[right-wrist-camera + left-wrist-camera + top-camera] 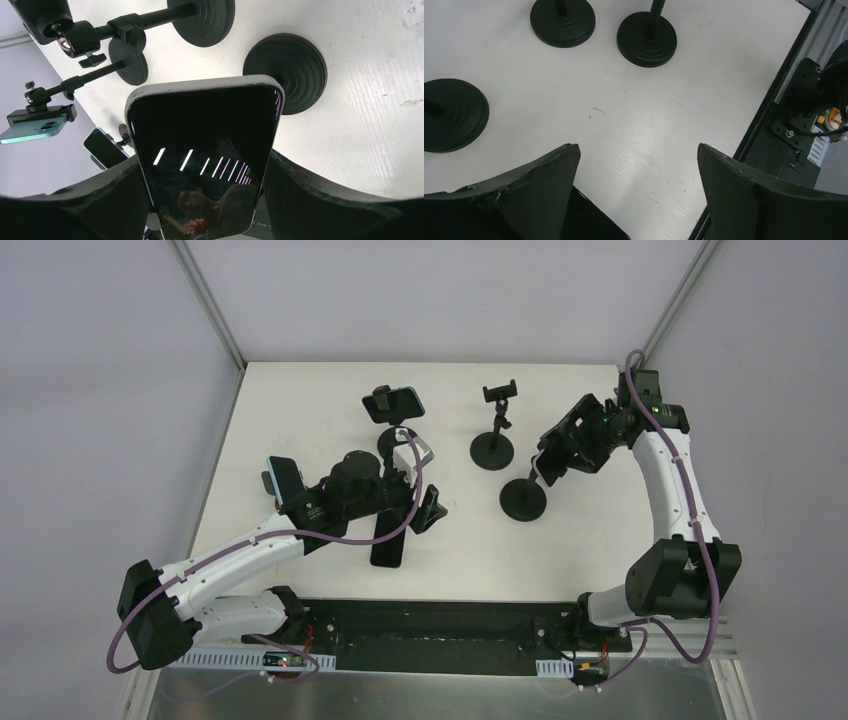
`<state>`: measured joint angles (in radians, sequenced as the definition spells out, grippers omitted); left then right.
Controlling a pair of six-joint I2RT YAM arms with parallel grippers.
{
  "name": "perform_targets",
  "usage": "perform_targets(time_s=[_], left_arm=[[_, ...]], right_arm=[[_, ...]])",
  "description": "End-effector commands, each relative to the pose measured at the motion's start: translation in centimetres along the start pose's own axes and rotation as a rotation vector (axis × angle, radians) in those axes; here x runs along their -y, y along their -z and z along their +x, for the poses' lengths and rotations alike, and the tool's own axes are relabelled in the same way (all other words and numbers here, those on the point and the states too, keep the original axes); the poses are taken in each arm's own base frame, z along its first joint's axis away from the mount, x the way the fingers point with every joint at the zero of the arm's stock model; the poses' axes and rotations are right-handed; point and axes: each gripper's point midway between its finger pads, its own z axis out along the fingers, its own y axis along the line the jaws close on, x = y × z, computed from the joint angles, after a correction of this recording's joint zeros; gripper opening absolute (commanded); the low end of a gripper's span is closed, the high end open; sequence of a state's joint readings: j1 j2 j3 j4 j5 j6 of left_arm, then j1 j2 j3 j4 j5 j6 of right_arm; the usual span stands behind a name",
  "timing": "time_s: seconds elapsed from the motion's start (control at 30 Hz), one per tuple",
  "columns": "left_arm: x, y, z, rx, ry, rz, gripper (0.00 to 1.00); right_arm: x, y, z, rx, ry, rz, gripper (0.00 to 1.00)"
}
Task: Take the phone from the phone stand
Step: Pick up the phone stand with the phone at the center of the board.
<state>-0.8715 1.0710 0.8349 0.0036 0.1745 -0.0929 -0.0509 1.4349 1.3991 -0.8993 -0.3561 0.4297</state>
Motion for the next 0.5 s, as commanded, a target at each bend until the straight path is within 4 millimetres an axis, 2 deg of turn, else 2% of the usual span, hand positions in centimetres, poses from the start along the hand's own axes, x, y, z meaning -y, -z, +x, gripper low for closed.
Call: perform_targets(time_s=[0.0,0.1,0.17,0.23,0.47], left_arm=[[0.4,0.4,-1.2,0.057,-0.017,0.011,0.92],[0.5,0.5,-1.2,0.058,-0.014,0.013,0.92],[0.5,0.6,-1.3,0.062,-0.017,0.015,0.92],[0.6,0.7,-1.4,0.068,-0.023,0.020,0.92],[2.2,1.8,-2.9,0.125,-0.096,0.110,0.91]], right_arm=[[-1.2,1.1,-0.8,0.033,0.015,-0.040,0.41],[-1.9,1.6,-0.1,0.007,0.052,-0.089,0.12],[-2.8,2.1,0.8,-0.019,0.094,-0.141,0.04],[-3.8,3.1,1.8,-0.018,0.162,-0.178,0.00],[-8.3,7.5,6.8,-0.065,0.364,-0.387,0.00]])
